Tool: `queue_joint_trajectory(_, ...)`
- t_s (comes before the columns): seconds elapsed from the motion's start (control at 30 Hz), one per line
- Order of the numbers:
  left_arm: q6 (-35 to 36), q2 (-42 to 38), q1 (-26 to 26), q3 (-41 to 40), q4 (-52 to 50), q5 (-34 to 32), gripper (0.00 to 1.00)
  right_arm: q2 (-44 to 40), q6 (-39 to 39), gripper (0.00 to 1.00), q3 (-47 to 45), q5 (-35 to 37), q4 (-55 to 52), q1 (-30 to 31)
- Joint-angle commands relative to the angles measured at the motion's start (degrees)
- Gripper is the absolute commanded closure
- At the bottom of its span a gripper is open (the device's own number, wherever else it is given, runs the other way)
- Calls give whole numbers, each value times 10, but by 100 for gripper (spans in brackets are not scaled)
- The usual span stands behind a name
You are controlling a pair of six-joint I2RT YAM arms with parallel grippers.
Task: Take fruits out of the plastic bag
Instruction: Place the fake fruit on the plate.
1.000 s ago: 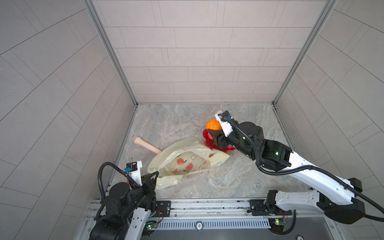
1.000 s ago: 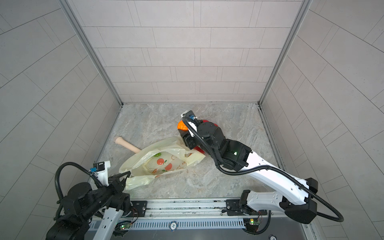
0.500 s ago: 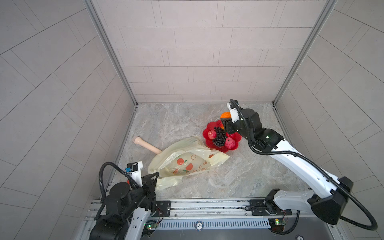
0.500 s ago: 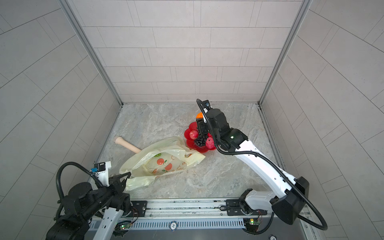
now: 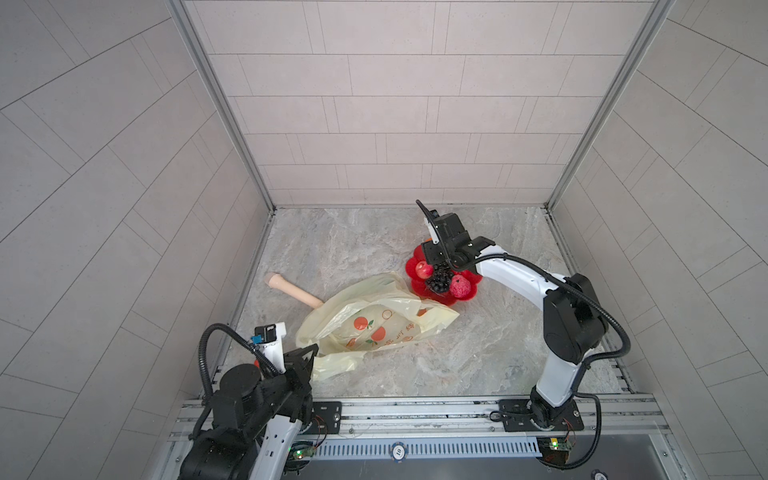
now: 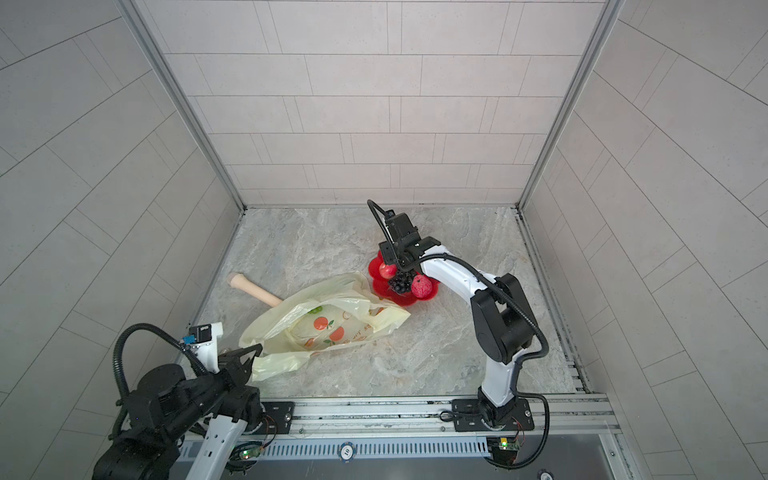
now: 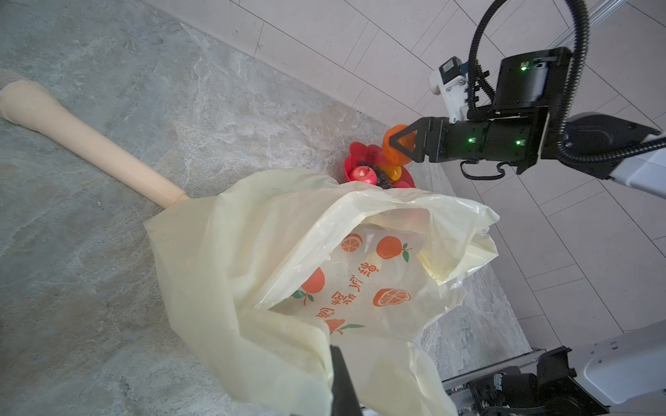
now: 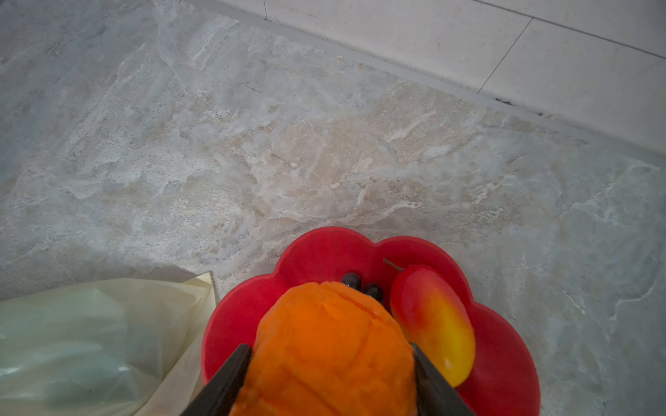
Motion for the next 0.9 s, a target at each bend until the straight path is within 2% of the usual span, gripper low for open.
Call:
queue_joint_trajectory(0.0, -3, -7, 6, -6, 9, 5, 100, 40, 11, 48, 39, -20, 0, -12)
queue_joint_trajectory(0.27, -2, -7, 17, -6, 10, 7, 100, 124, -12, 45, 131, -2, -57, -13)
queue_joint_trajectory(0.47, -2, -7, 17, -6, 10, 7, 100, 150, -12, 43, 141, -4, -70, -18)
queue_joint_trajectory(0.87, -2, -7, 18, -6, 11, 7, 100, 143, -8, 36, 122, 5, -67, -26)
